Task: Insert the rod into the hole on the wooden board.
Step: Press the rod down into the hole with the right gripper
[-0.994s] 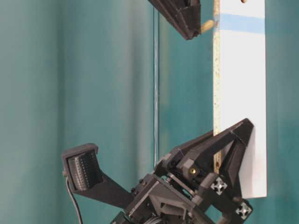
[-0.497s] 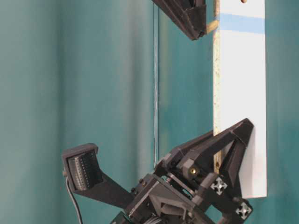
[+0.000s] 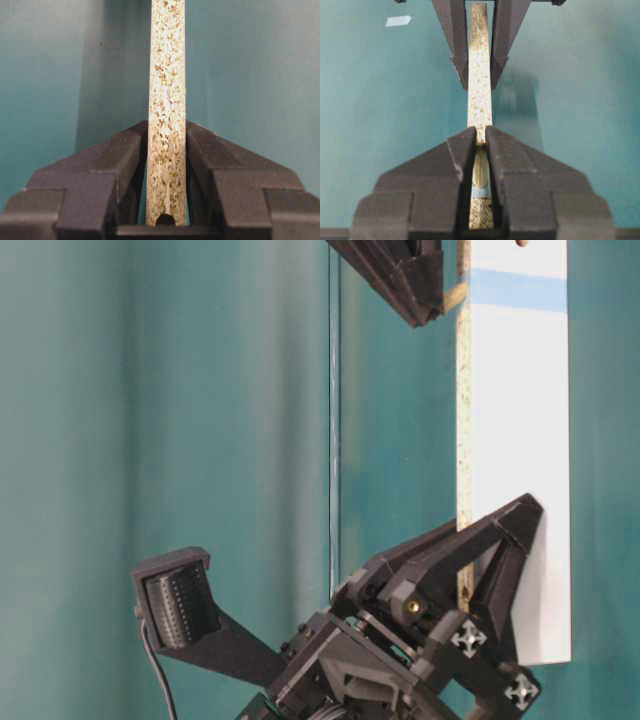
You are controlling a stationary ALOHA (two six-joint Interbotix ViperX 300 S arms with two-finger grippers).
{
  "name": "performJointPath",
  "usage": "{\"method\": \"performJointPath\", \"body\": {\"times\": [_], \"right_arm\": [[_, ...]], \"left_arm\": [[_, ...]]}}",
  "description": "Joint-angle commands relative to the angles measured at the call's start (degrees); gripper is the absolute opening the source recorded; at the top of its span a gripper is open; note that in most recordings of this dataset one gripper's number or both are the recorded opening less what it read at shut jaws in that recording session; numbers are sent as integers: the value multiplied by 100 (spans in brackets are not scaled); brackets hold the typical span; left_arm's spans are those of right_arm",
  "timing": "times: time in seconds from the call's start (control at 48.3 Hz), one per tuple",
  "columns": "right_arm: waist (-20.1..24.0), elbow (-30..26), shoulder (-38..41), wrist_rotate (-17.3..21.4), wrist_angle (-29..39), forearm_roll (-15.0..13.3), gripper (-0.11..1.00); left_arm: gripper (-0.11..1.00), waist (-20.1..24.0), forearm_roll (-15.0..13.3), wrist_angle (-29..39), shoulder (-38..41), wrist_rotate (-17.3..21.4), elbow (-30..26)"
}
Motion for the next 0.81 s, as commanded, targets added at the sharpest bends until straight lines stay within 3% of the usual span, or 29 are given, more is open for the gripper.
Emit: {"method": "performJointPath", "body": {"times": [0.0,0.787], "right_arm": [[9,-35,-53,0,-18,9,9],[97,211,-53,0,26,9,9]], "left_arm": [[33,-9,9,9,-79,0,-70],[34,-9,9,44,-79,-9,-70]]}}
